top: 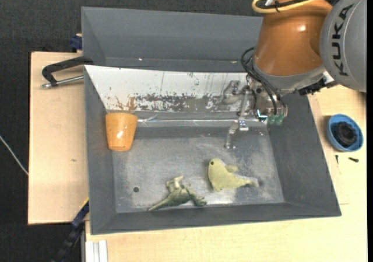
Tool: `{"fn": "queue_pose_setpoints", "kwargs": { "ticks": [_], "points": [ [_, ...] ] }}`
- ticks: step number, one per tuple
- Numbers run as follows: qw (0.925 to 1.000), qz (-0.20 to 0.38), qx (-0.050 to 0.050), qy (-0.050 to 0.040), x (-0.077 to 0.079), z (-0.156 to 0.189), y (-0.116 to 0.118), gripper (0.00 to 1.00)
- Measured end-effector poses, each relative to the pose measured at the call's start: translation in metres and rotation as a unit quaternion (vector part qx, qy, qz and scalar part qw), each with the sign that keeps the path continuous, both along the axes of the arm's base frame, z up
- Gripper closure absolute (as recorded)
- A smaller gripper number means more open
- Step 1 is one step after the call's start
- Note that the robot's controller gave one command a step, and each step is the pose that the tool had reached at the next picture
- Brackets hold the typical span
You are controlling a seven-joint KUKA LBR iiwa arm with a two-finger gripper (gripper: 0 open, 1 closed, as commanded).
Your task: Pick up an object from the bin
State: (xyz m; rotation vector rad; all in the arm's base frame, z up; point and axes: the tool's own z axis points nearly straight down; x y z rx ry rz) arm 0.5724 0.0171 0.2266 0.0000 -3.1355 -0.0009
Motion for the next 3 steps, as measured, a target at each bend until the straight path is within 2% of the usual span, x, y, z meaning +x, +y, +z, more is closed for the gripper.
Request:
{"fn": "queue_pose_setpoints", "kwargs": {
  "ticks": [1,2,3],
  "points": [
    [0.9974,0.072,0.000,0.0009,-0.035,-0.130,-0.050,0.00],
    [0.9868,0.162,-0.001,-0.0041,-0.049,-0.152,-0.028,0.00],
    [0.9869,0.162,0.000,-0.0019,-0.051,-0.153,-0.028,1.00]
  ]
}}
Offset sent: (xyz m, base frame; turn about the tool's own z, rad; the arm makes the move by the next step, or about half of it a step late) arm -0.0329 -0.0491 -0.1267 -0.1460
